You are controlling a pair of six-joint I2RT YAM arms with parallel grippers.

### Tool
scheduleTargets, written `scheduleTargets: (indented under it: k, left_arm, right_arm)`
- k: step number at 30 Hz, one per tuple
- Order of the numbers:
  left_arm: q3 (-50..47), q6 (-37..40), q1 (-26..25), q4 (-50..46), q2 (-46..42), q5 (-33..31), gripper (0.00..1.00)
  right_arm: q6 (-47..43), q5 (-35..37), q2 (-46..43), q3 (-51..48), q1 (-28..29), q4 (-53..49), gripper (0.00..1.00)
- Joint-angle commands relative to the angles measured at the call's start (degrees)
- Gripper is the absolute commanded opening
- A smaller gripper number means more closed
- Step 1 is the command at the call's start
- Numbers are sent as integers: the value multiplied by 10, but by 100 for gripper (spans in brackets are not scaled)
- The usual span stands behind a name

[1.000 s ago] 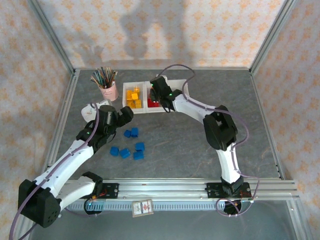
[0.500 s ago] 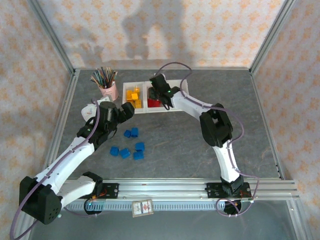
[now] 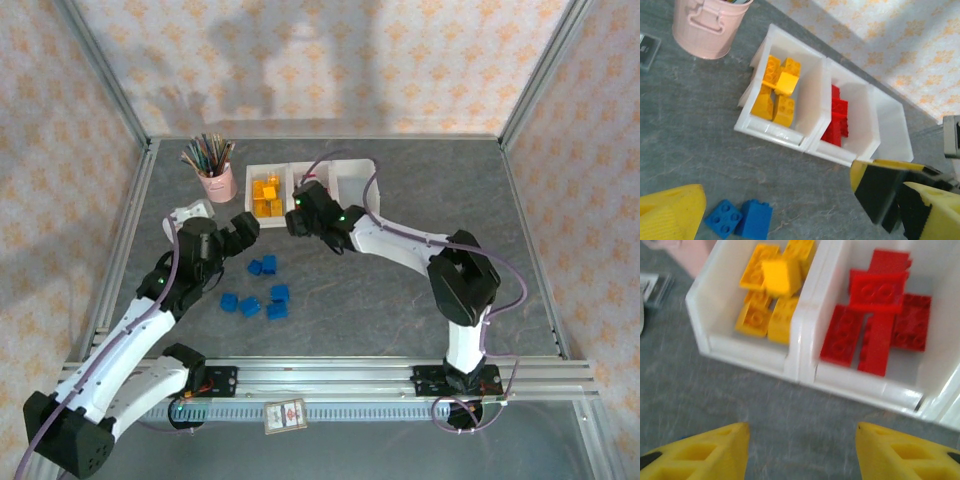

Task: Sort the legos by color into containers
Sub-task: Place the lego in the container, then pick up the lego from the center of the table.

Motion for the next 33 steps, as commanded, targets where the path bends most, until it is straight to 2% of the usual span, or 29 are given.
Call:
scheduleTargets:
  k: [1, 7, 14, 33]
  left_arm:
    - [-19, -9, 7, -38, -24, -19, 99]
    - [-42, -27, 7, -68, -60, -37, 99]
    - [-59, -41, 7, -88, -87, -51, 99]
    - [-56, -39, 7, -107, -99, -76, 99]
  right_arm:
    - [-14, 0, -30, -29, 22, 6, 60]
    - [-39, -24, -20, -57, 64, 5, 67]
    - [-58, -41, 26, -37, 94, -2, 72]
    - [-19, -52, 175, 96, 98, -20, 78]
